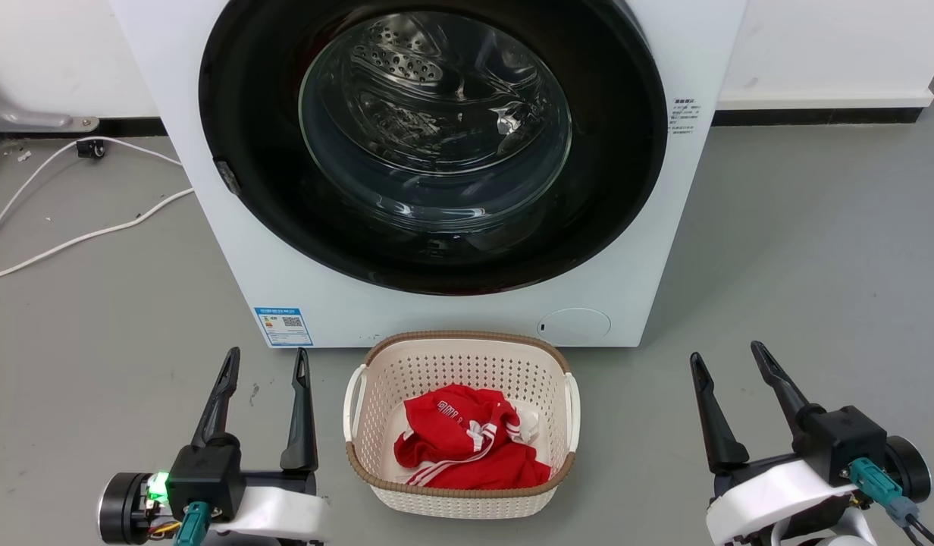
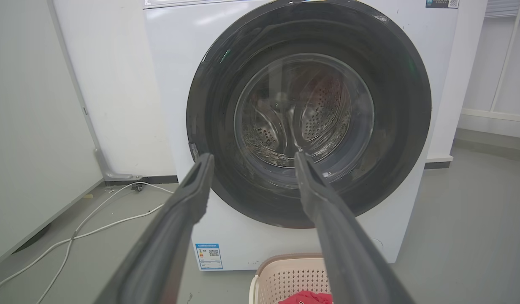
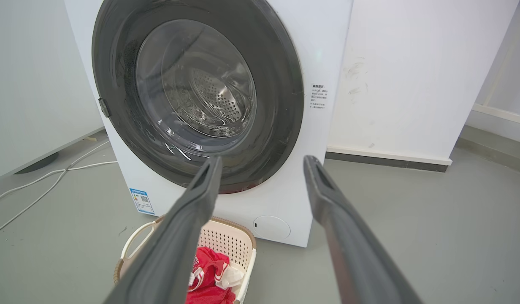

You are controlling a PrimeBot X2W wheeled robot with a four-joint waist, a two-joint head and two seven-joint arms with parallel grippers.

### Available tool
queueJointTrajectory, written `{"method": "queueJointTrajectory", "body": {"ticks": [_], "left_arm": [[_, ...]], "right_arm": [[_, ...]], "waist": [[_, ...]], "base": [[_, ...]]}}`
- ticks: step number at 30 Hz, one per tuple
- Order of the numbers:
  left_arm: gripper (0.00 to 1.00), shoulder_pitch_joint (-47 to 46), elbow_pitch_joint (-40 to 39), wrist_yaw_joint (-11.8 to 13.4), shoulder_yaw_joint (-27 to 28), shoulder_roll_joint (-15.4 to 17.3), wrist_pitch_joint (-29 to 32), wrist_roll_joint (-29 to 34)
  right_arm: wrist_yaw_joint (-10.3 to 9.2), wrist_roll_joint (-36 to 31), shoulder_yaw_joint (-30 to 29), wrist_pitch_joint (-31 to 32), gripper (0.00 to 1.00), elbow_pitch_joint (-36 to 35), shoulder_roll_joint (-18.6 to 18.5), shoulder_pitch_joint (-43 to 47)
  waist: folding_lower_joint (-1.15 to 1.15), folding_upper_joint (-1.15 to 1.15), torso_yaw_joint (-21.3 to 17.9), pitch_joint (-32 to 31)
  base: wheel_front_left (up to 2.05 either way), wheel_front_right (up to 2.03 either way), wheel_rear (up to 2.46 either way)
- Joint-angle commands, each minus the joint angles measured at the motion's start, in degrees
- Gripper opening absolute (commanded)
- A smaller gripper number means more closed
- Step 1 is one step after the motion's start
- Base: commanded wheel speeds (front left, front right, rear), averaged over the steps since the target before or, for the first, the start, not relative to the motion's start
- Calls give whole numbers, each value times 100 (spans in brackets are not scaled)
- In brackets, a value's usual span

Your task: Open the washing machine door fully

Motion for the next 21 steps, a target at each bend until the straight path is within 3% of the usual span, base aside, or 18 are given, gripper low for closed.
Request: {"method": "queueJointTrajectory", "body": {"ticks": [1, 6, 7, 9, 16, 21], "left_arm": [[100, 42, 9, -23, 15, -24, -15, -3], [100, 46, 28, -42, 54, -56, -15, 10], [100, 47, 32, -47, 60, -59, -15, 16], [100, 46, 45, -60, 67, -66, -15, 22], [100, 24, 58, -80, 96, -81, -15, 40], [100, 1, 70, -95, 118, -95, -15, 44]], "right_arm": [[-2, 33, 0, -5, 100, 14, 22, -12], [-2, 68, -6, 16, 100, 31, 21, -6], [-2, 80, -2, 22, 62, 37, 21, -2], [-2, 103, -2, 34, 0, 44, 21, -1], [-2, 302, 5, -22, 0, 47, 21, -29], [-2, 2152, -15, -245, 0, 186, 20, -92]], "waist": [[0, 0, 0, 1], [0, 0, 2, 1], [0, 0, 2, 2], [0, 0, 4, 3], [0, 0, 4, 21], [0, 0, 5, 33]], "base": [[0, 0, 0], [0, 0, 0], [0, 0, 0], [0, 0, 0], [0, 0, 0], [0, 0, 0]]}}
